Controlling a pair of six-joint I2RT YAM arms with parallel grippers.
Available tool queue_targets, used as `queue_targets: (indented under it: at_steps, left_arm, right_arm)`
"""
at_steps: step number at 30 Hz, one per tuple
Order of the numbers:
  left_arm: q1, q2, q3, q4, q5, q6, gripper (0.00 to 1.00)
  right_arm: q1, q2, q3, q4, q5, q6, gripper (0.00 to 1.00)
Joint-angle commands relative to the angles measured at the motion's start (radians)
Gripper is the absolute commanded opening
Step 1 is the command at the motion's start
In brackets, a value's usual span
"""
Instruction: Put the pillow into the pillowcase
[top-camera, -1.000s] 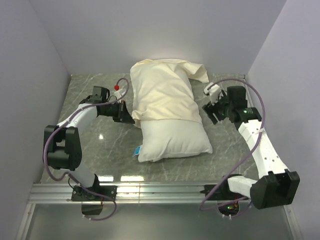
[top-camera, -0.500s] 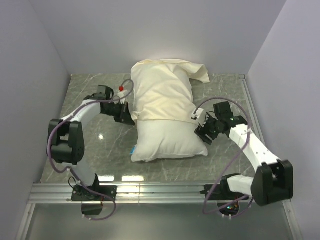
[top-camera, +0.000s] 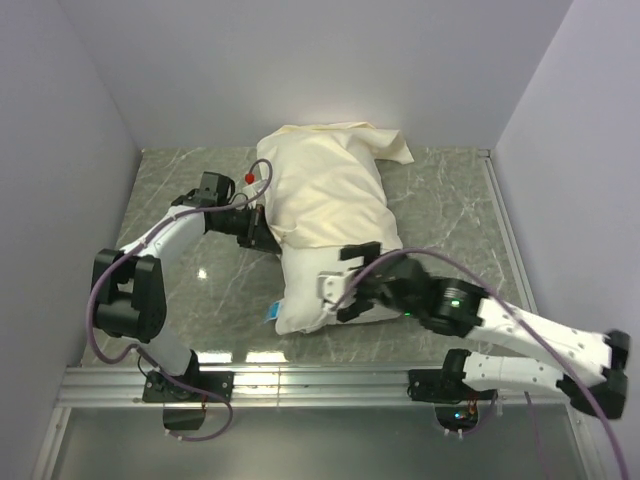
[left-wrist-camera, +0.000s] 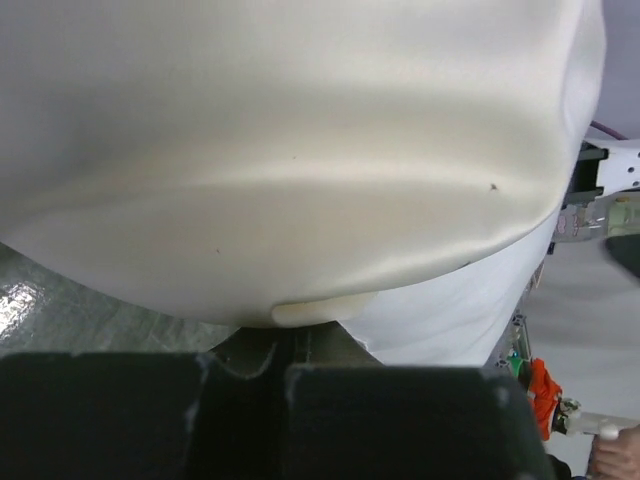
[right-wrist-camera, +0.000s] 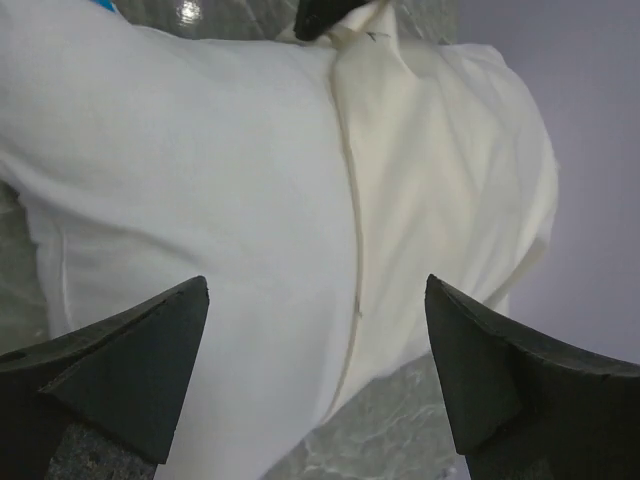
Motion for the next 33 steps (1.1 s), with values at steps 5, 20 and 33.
queue_targets:
  at_steps: [5, 20, 33]
  left_arm:
    - [0.002, 0.006, 0.076, 0.018, 0.078, -0.019, 0.0]
    - [0.003, -0.102, -0.056, -0.058, 0.14, 0.044, 0.0]
    - [0.005, -0.096, -0.024, -0.639, 0.347, 0.458, 0.0]
  right_arm:
    - [0.242, 0.19, -0.09, 0.299, 0.233, -0.183, 0.98]
    - [0.049, 0.791, 0.126, 0.596, 0.484, -0.13, 0.09]
    - [-0.215, 1.011, 0.515, 0.562, 0.641, 0.034, 0.0]
